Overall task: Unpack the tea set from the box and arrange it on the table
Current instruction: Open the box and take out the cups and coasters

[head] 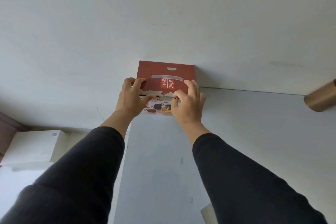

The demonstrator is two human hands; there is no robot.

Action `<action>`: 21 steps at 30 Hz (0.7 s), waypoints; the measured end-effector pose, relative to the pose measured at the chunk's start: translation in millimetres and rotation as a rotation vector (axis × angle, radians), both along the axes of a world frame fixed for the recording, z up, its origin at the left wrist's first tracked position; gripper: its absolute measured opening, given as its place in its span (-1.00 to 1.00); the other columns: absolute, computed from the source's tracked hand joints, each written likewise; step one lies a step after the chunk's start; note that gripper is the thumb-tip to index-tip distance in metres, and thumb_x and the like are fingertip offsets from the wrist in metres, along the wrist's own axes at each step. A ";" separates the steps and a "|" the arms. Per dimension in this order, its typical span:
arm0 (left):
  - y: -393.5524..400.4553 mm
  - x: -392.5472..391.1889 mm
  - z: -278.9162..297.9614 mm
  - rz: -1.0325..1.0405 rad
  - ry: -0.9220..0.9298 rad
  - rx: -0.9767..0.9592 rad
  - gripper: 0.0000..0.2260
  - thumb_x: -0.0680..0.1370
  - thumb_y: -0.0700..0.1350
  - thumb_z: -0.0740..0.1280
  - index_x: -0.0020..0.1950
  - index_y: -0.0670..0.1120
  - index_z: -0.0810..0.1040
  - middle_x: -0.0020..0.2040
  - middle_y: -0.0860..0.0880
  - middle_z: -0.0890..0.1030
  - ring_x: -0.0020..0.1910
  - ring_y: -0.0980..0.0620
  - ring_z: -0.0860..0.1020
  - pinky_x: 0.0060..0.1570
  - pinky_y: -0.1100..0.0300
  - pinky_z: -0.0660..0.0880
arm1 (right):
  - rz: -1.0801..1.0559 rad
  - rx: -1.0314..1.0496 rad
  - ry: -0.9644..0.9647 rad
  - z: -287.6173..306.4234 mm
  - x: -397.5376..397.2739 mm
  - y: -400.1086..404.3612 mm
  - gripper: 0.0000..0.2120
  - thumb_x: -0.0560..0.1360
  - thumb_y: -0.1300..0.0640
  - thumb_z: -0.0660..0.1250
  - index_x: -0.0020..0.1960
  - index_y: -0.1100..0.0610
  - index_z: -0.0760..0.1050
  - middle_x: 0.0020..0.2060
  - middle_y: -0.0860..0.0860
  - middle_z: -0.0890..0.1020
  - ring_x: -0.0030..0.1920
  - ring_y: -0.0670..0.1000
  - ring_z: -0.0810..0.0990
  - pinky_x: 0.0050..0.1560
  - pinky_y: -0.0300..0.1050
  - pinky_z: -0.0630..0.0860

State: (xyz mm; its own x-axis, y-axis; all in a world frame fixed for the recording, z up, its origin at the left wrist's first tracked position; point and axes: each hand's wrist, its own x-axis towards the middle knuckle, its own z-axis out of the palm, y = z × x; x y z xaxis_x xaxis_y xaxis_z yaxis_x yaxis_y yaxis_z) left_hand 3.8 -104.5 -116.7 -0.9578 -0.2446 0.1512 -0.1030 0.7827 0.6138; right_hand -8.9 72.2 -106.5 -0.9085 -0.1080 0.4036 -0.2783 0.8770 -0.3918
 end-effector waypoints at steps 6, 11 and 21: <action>1.5 -1.6 -1.6 0.025 0.033 0.092 -0.47 0.40 -0.02 0.51 0.33 -0.05 0.46 0.26 -0.13 0.36 0.24 -0.08 0.44 0.23 0.16 0.45 | 0.069 0.035 -0.001 -4.9 5.2 0.9 -0.86 0.33 0.22 0.29 -0.31 0.14 0.63 0.14 0.17 0.60 0.25 0.25 0.52 0.02 0.25 0.50; 7.7 -0.7 -0.2 0.052 0.037 0.195 -0.53 0.39 -0.07 0.51 0.27 0.01 0.51 0.29 -0.10 0.34 0.24 -0.02 0.46 0.27 0.20 0.44 | 0.102 -0.062 -0.094 -14.3 15.2 0.3 -0.72 0.37 0.27 0.26 0.00 0.17 0.67 0.25 0.22 0.52 0.30 0.22 0.48 0.11 0.19 0.53; 10.8 -2.4 0.5 0.083 -0.016 0.183 -0.55 0.42 -0.09 0.49 0.28 0.07 0.49 0.32 -0.07 0.31 0.32 -0.04 0.39 0.28 0.10 0.45 | 0.054 0.318 -0.269 -3.8 19.6 -9.4 -0.52 0.50 -0.02 0.22 0.39 0.07 0.33 0.45 0.10 0.19 0.40 0.13 0.20 0.20 0.08 0.39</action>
